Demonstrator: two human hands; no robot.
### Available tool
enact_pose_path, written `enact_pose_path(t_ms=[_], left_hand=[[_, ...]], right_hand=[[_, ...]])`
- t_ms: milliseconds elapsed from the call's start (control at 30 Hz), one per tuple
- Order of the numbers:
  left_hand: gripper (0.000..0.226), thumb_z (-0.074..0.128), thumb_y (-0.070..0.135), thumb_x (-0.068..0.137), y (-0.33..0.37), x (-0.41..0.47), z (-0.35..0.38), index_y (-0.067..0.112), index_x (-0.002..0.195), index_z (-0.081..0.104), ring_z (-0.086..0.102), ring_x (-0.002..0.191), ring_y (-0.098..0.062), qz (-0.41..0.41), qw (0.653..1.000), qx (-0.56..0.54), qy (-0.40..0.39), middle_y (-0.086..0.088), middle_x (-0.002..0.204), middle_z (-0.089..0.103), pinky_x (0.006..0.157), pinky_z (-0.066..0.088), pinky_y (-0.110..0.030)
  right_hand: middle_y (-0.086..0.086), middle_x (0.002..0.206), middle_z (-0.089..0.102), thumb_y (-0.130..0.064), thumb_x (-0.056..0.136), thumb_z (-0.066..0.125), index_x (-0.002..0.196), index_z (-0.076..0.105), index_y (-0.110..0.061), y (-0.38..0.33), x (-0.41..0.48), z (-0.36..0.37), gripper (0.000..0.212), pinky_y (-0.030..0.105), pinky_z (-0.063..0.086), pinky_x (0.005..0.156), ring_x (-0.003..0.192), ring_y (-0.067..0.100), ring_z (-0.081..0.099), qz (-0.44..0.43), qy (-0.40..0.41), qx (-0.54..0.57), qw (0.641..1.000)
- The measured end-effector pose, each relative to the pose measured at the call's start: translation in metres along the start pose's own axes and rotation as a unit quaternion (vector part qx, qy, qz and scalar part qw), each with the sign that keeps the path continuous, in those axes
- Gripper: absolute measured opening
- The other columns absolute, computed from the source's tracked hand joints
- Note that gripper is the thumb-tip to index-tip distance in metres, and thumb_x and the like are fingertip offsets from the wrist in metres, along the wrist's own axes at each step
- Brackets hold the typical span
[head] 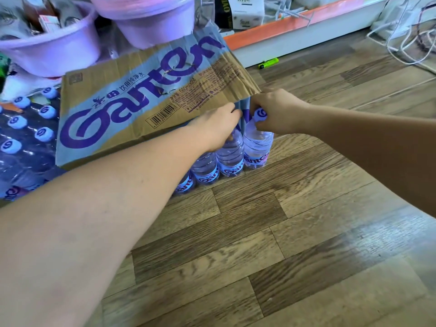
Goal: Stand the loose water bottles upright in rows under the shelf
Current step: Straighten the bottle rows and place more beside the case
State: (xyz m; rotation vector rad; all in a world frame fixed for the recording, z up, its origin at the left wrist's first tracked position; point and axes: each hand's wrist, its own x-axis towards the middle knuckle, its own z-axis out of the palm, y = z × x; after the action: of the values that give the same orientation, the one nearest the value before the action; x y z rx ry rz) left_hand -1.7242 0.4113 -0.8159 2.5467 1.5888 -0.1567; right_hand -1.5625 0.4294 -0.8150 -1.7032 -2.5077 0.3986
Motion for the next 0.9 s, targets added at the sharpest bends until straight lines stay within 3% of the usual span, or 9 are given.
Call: enact_pose_path(t_ms=[67,133,300,433,600,767,833,900], left_hand=[[0.023,0.058,0.008,0.091,-0.002,-0.003,-0.003,0.006,0.110,0.046,0.047,0.077,-0.022,0.017,1.000,0.016,0.006,-0.009,0.109,0.044,0.070,0.032,-0.031],[0.026,0.057,0.009,0.091,-0.001,-0.005,-0.004,0.005,0.114,0.046,0.052,0.093,-0.030,0.026,0.999,0.027,0.006,-0.012,0.114,0.044,0.072,0.034,-0.033],[0.036,0.062,0.025,0.088,-0.004,-0.008,-0.008,0.006,0.116,0.049,0.052,0.113,-0.033,0.016,0.999,0.032,-0.007,-0.012,0.119,0.051,0.088,0.043,-0.042],[0.050,0.051,0.038,0.093,-0.021,-0.022,-0.014,0.011,0.134,0.041,0.048,0.122,-0.030,-0.019,0.999,0.029,-0.002,-0.008,0.132,0.049,0.096,0.042,-0.042],[0.052,0.046,0.036,0.095,-0.048,-0.054,-0.010,0.014,0.141,0.035,0.039,0.132,-0.024,-0.017,0.999,0.045,0.019,-0.007,0.138,0.044,0.107,0.035,-0.037],[0.051,0.041,0.034,0.098,-0.085,-0.091,-0.014,0.015,0.144,0.031,0.037,0.134,-0.024,-0.034,0.997,0.061,0.041,-0.004,0.144,0.039,0.105,0.036,-0.039],[0.054,0.038,0.034,0.099,-0.109,-0.108,-0.017,0.015,0.148,0.024,0.032,0.140,-0.023,-0.056,0.996,0.059,0.036,-0.003,0.154,0.029,0.109,0.033,-0.040],[0.062,0.033,0.037,0.100,-0.140,-0.124,-0.018,0.014,0.151,0.009,0.011,0.148,-0.017,-0.067,0.994,0.087,-0.010,-0.002,0.161,0.009,0.120,0.015,-0.035]], right_hand=[[0.009,0.096,0.051,-0.014,0.077,0.063,0.107,0.059,-0.008,0.000,-0.003,-0.001,0.031,0.034,0.043,0.077,0.099,0.032,0.054,-0.004,0.001,-0.001,1.000],[0.006,0.095,0.045,-0.014,0.076,0.063,0.108,0.059,-0.010,0.000,-0.004,0.001,0.032,0.033,0.042,0.075,0.098,0.033,0.054,-0.001,0.002,0.005,1.000],[0.016,0.102,0.054,-0.016,0.077,0.065,0.111,0.057,-0.009,-0.002,0.000,0.004,0.036,0.032,0.039,0.075,0.101,0.035,0.055,0.016,0.000,0.005,1.000],[0.017,0.116,0.052,-0.020,0.082,0.059,0.118,0.052,-0.010,-0.005,-0.001,0.008,0.038,0.035,0.041,0.076,0.105,0.037,0.054,0.024,-0.008,-0.035,0.999],[0.018,0.125,0.049,-0.023,0.086,0.050,0.119,0.051,-0.009,-0.018,-0.006,0.014,0.037,0.042,0.044,0.090,0.120,0.037,0.044,0.061,-0.012,-0.086,0.994],[0.020,0.122,0.054,-0.025,0.087,0.053,0.118,0.055,-0.005,-0.056,-0.005,0.005,0.037,0.046,0.044,0.087,0.118,0.037,0.048,0.022,0.138,-0.110,0.984],[0.018,0.133,0.049,-0.028,0.092,0.050,0.128,0.049,-0.007,-0.080,0.003,0.000,0.042,0.045,0.040,0.097,0.126,0.034,0.044,-0.009,0.137,-0.082,0.987],[0.012,0.150,0.036,-0.034,0.096,0.044,0.142,0.036,-0.010,-0.106,0.017,0.000,0.052,0.039,0.024,0.115,0.141,0.027,0.030,-0.058,0.090,-0.086,0.990]])
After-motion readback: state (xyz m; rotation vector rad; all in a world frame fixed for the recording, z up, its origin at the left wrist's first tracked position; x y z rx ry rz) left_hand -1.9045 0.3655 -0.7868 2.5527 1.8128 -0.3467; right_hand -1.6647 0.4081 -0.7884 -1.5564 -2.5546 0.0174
